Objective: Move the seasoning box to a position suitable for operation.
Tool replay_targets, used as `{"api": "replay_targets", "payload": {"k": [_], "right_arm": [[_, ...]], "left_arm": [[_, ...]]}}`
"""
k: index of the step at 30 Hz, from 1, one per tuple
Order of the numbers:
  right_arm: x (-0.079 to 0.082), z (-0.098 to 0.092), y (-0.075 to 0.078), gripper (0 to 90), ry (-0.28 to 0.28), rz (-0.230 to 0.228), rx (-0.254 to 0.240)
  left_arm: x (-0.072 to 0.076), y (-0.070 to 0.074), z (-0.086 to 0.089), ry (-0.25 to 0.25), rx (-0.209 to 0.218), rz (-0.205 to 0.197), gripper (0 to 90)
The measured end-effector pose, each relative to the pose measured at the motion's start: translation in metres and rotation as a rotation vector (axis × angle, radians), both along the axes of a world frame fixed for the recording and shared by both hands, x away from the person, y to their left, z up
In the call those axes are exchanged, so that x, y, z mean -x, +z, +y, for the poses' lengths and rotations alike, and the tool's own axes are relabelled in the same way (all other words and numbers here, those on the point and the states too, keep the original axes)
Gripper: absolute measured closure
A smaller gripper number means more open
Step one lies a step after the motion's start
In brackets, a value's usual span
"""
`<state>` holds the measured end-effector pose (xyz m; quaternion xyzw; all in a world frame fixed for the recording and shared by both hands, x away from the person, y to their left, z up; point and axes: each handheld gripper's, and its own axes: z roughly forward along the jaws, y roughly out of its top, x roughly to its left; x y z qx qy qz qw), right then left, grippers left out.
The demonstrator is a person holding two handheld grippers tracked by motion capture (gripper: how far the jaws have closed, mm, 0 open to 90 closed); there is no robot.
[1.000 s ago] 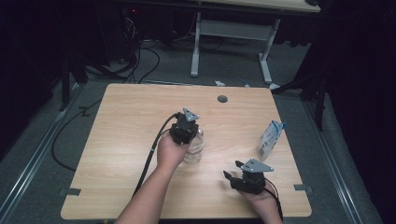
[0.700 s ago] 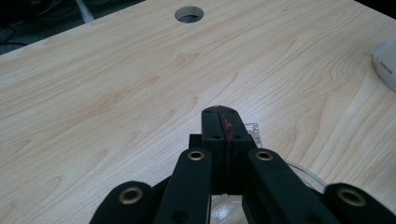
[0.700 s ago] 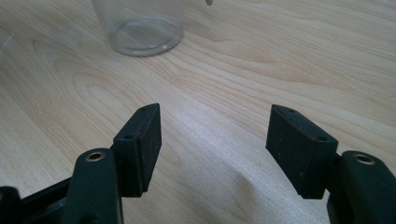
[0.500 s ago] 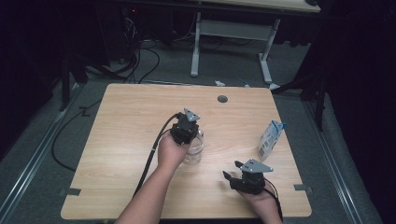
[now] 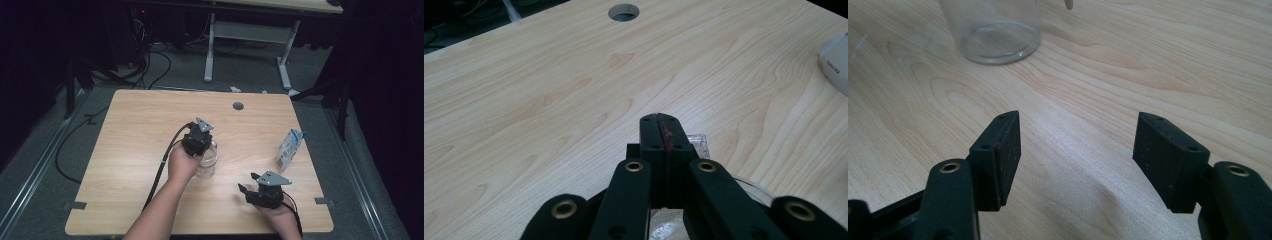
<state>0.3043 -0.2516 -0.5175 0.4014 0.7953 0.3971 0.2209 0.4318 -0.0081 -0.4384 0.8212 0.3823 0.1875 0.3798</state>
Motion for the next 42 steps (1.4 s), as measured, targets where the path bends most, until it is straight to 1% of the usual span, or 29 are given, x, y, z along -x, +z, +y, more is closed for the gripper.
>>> {"api": "replay_targets", "payload": {"k": [9, 13, 17, 19, 22, 23, 26, 27, 29, 30, 31, 33, 34, 36, 37, 38, 40, 42], "right_arm": [[0.001, 0.003, -0.001, 35.8, 0.003, 0.005, 0.01], [0.001, 0.003, -0.001, 35.8, 0.006, 0.005, 0.013], [0.001, 0.004, -0.001, 35.8, 0.007, 0.005, 0.014], [0.001, 0.004, -0.001, 35.8, 0.008, 0.005, 0.016], [0.001, 0.005, -0.001, 35.8, 0.008, 0.007, 0.017], [0.001, 0.005, -0.002, 35.8, 0.009, 0.005, 0.017], [0.001, 0.005, -0.002, 35.8, 0.011, 0.005, 0.02], [0.001, 0.005, -0.002, 35.8, 0.012, 0.004, 0.021], [0.001, 0.006, -0.002, 35.8, 0.009, 0.008, 0.017], [0.001, 0.006, -0.002, 35.8, 0.011, 0.005, 0.018], [0.001, 0.006, -0.001, 35.8, 0.011, 0.004, 0.018], [0.001, 0.005, -0.001, 35.8, 0.012, 0.003, 0.019], [0.001, 0.005, -0.002, 35.8, 0.014, 0.001, 0.021], [0.001, 0.006, -0.002, 35.8, 0.013, 0.003, 0.022], [0.001, 0.007, -0.002, 35.7, 0.013, 0.004, 0.024], [0.001, 0.007, -0.002, 35.7, 0.013, 0.006, 0.028], [0.001, 0.008, -0.002, 35.8, 0.013, 0.004, 0.027], [0.001, 0.008, -0.003, 35.7, 0.014, 0.004, 0.03]], "left_arm": [[0.011, -0.001, 0.007, -0.004, 0.008, -0.002, 90.0], [0.017, -0.001, 0.009, -0.009, 0.0, -0.003, 90.0], [0.024, -0.001, 0.011, -0.008, 0.002, -0.006, 90.0], [0.027, -0.001, 0.012, -0.014, 0.004, -0.006, 90.0], [0.033, -0.001, 0.013, -0.024, -0.007, -0.01, 90.0], [0.036, -0.001, 0.013, -0.027, 0.001, -0.009, 90.0], [0.037, 0.0, 0.014, -0.032, -0.001, -0.01, 90.0], [0.037, 0.001, 0.016, -0.024, -0.001, -0.021, 90.0], [0.037, 0.005, 0.021, -0.012, 0.015, -0.03, 90.0], [0.036, 0.008, 0.026, -0.001, 0.025, -0.038, 89.8], [0.037, 0.011, 0.034, 0.01, 0.023, -0.053, 87.6], [0.038, 0.011, 0.045, 0.021, 0.014, -0.058, 85.3], [0.038, 0.009, 0.05, 0.026, 0.015, -0.058, 85.4], [0.041, 0.004, 0.06, 0.048, 0.011, -0.07, 85.3], [0.042, 0.001, 0.066, 0.059, 0.017, -0.071, 85.2], [0.043, -0.002, 0.071, 0.07, 0.029, -0.069, 85.2], [0.045, -0.009, 0.081, 0.075, 0.038, -0.059, 84.8], [0.049, -0.016, 0.087, 0.07, 0.05, -0.048, 84.2]]}}
